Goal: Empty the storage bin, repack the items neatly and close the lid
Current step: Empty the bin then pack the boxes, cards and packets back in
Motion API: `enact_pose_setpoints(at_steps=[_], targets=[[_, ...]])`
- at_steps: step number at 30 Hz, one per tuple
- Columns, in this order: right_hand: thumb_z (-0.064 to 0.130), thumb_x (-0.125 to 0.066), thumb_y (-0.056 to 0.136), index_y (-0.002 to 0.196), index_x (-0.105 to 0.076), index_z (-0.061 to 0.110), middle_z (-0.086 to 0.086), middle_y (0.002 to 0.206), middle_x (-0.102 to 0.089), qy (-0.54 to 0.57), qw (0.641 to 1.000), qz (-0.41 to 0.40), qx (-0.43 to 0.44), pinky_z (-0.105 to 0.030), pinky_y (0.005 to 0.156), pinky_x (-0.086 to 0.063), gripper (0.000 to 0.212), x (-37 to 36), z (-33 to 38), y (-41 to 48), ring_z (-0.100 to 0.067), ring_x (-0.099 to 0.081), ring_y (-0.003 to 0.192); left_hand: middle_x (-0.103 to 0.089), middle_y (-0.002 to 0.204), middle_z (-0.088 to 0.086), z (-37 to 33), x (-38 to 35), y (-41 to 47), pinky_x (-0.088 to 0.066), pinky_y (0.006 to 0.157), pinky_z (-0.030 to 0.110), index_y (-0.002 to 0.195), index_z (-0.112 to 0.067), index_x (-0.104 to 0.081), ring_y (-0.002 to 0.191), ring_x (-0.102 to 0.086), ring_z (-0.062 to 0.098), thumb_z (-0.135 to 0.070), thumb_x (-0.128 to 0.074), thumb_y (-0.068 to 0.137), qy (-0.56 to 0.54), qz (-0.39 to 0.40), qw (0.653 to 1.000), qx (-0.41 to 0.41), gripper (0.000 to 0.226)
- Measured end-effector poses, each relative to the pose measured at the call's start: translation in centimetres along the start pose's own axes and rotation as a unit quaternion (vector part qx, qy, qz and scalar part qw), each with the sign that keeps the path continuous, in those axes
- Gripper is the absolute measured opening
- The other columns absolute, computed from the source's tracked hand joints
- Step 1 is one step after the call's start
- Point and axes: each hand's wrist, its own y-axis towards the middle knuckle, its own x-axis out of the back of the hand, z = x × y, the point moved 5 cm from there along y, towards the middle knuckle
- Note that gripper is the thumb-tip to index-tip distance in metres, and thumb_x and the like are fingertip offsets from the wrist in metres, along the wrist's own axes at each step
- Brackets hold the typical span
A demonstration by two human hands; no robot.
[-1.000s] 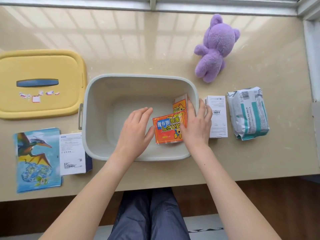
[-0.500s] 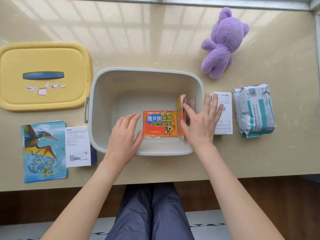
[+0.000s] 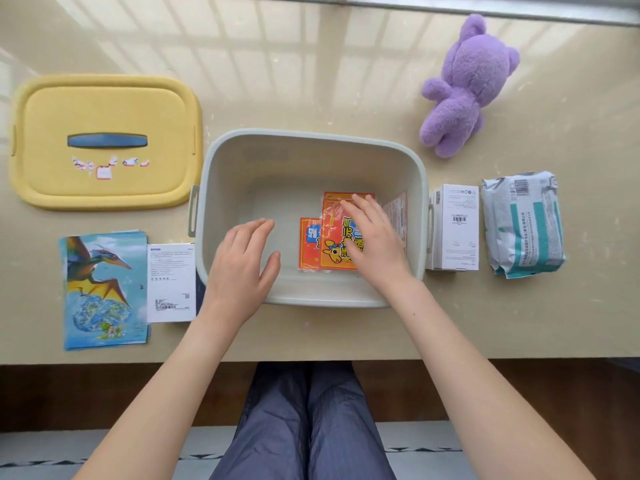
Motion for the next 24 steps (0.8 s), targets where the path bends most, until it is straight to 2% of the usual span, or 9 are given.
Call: enact_pose_setpoints(at_steps=[3, 7, 10, 13, 15, 20, 22, 24], targets=[[0.008, -0.065, 0.084, 0.151, -0.034, 0.018, -0.005, 0.157, -0.031, -0.008, 0.998, 0.064, -0.009, -0.032, 0.119, -0.016, 0.074, -1.2, -0.5, 2.3, -0.024, -0.021, 0.147, -0.059, 0.125, 0.015, 1.0, 0.6, -0.1, -0.039, 0.102, 0.037, 0.129, 0.001, -0.055, 0.117, -0.052, 0.032, -0.022, -0.050, 0.093, 0.008, -0.028, 1.000, -0.006, 0.043], [0.030, -0.078, 0.077, 0.152, -0.027, 0.014, -0.008, 0.156, -0.031, -0.113, 0.989, 0.098, -0.017, -0.042, 0.119, -0.019, 0.093, -2.8, -2.0, 5.2, -0.030, -0.023, 0.145, -0.059, 0.125, 0.015, 1.9, 0.6, -0.3, -0.039, 0.102, 0.037, 0.129, 0.001, -0.056, 0.117, -0.051, 0.032, -0.020, -0.052, 0.092, 0.021, -0.042, 0.999, -0.011, 0.042], [0.046, -0.081, 0.069, 0.154, -0.018, 0.015, -0.006, 0.159, -0.024, -0.185, 0.972, 0.141, -0.016, -0.047, 0.120, -0.017, 0.110, -3.9, -3.4, 6.2, -0.027, -0.017, 0.147, -0.059, 0.125, 0.015, 2.0, 0.4, -0.4, -0.039, 0.103, 0.037, 0.129, 0.000, -0.056, 0.117, -0.051, 0.032, -0.019, -0.053, 0.092, 0.024, -0.048, 0.998, -0.017, 0.042], [0.054, -0.082, 0.064, 0.154, -0.016, 0.015, -0.009, 0.155, -0.027, -0.202, 0.968, 0.142, -0.035, -0.047, 0.114, -0.027, 0.119, -3.9, -3.8, 6.5, -0.029, -0.026, 0.141, -0.060, 0.125, 0.014, 2.1, 0.4, -0.5, -0.039, 0.103, 0.038, 0.129, 0.000, -0.057, 0.117, -0.052, 0.033, -0.019, -0.054, 0.092, 0.031, -0.050, 0.998, -0.015, 0.041], [0.060, -0.080, 0.063, 0.152, -0.020, 0.014, -0.011, 0.145, -0.035, -0.213, 0.968, 0.126, -0.052, -0.048, 0.105, -0.035, 0.117, -3.6, -3.6, 6.5, -0.030, -0.033, 0.133, -0.060, 0.125, 0.015, 2.1, 0.4, -0.5, -0.039, 0.102, 0.038, 0.128, 0.000, -0.057, 0.116, -0.053, 0.033, -0.019, -0.053, 0.092, 0.041, -0.051, 0.998, -0.016, 0.041], [0.075, -0.065, 0.068, 0.137, -0.038, 0.010, -0.013, 0.132, -0.045, -0.270, 0.953, 0.091, -0.099, -0.044, 0.092, -0.038, 0.099, -4.3, -2.4, 5.5, -0.035, -0.047, 0.117, -0.060, 0.124, 0.015, 2.0, 0.5, -0.6, -0.040, 0.103, 0.040, 0.127, 0.001, -0.058, 0.115, -0.053, 0.035, -0.018, -0.053, 0.092, 0.039, -0.057, 0.997, -0.019, 0.039], [0.077, -0.060, 0.071, 0.137, -0.036, 0.008, -0.013, 0.128, -0.049, -0.268, 0.952, 0.073, -0.126, -0.043, 0.087, -0.040, 0.099, -4.7, -1.9, 4.8, -0.034, -0.056, 0.111, -0.060, 0.124, 0.016, 2.0, 0.5, -0.6, -0.040, 0.103, 0.040, 0.126, 0.001, -0.058, 0.115, -0.053, 0.035, -0.017, -0.053, 0.092, 0.039, -0.059, 0.997, -0.020, 0.039], [0.075, -0.056, 0.077, 0.143, -0.027, 0.005, -0.013, 0.129, -0.047, -0.241, 0.955, 0.079, -0.156, -0.038, 0.076, -0.042, 0.101, -5.0, -1.7, 4.0, -0.031, -0.061, 0.106, -0.060, 0.124, 0.016, 2.0, 0.6, -0.6, -0.040, 0.102, 0.040, 0.126, 0.001, -0.058, 0.115, -0.053, 0.035, -0.018, -0.053, 0.092, 0.043, -0.059, 0.997, -0.018, 0.039]])
